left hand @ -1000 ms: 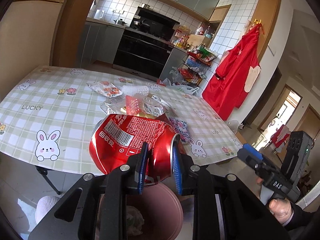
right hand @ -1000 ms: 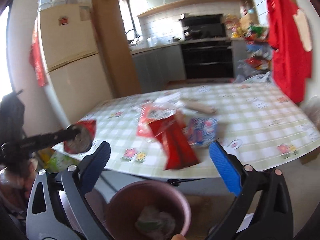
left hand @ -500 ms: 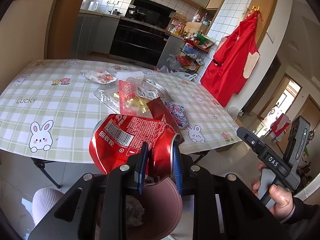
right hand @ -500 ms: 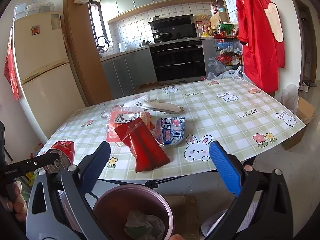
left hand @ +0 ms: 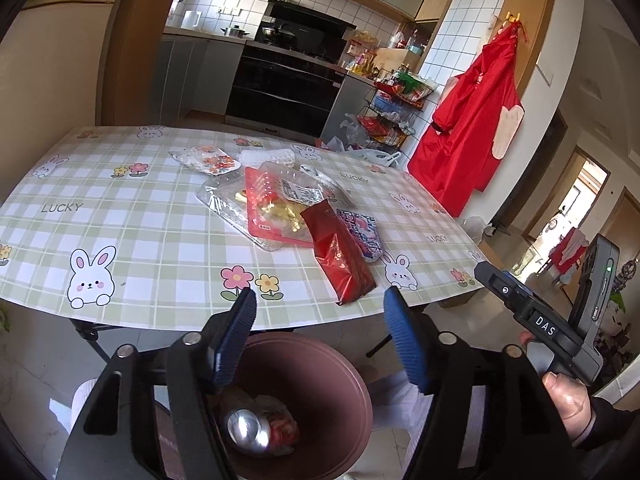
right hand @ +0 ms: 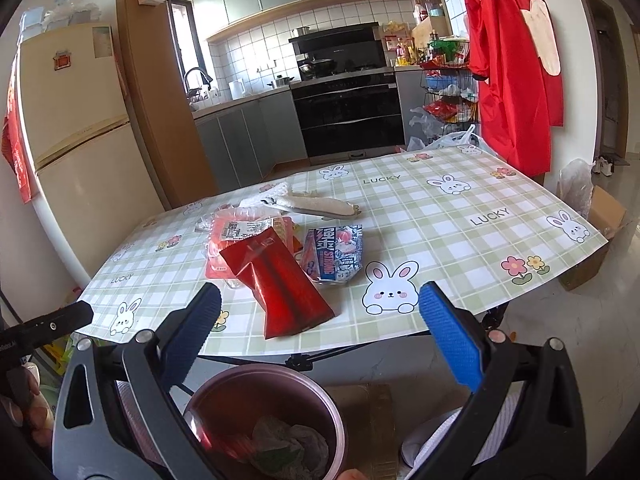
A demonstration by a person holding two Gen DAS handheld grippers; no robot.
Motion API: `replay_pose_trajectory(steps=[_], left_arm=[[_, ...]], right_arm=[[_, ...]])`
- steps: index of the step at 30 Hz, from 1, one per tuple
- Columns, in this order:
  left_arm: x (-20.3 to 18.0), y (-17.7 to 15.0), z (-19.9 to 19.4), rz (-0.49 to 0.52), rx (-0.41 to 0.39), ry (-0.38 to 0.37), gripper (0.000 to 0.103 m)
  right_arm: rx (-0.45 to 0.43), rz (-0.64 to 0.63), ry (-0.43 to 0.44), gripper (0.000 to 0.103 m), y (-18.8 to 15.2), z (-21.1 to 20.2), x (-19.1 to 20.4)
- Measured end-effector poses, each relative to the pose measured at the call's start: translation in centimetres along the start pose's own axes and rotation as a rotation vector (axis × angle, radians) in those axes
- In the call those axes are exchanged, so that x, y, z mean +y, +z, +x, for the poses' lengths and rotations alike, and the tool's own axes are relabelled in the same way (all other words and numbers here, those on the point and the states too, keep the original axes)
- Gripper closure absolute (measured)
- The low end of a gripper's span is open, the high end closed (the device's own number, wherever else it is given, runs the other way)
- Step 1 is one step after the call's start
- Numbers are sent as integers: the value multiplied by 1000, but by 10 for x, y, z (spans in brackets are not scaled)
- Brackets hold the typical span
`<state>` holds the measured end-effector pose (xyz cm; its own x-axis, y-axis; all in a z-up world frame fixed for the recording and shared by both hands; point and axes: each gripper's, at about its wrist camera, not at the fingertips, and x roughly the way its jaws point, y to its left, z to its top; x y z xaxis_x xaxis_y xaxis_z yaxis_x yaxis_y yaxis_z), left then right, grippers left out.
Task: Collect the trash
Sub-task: 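Reach the right tool to the red snack bag and grasp it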
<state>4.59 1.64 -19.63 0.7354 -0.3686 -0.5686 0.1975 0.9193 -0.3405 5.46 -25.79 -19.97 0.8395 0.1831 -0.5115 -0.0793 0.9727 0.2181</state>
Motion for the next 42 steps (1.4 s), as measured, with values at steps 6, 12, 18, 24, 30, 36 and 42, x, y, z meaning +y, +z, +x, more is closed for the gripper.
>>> replay_pose_trajectory(steps=[6, 12, 18, 24, 30, 36, 42], left_arm=[[9, 0, -3, -41, -20, 50, 13], [18, -2, -2, -77, -8, 89, 7], [27, -5, 2, -112, 9, 120, 6], [33, -10, 12, -136, 55, 132, 6], [38, -8, 17, -124, 62, 150, 6], [55, 4, 24, -128, 53, 189, 6], [67, 17, 35, -131, 48, 216, 6]], right_arm=[[12, 0, -5, 5, -2, 1, 1], [27, 10, -11, 5, -5, 5, -1], [46, 15, -17, 5, -8, 10, -4], [77, 9, -15, 5, -15, 19, -5], [85, -90, -9, 5, -12, 36, -1], [100, -215, 150, 5, 14, 78, 14], [119, -435, 262, 6, 21, 124, 49]])
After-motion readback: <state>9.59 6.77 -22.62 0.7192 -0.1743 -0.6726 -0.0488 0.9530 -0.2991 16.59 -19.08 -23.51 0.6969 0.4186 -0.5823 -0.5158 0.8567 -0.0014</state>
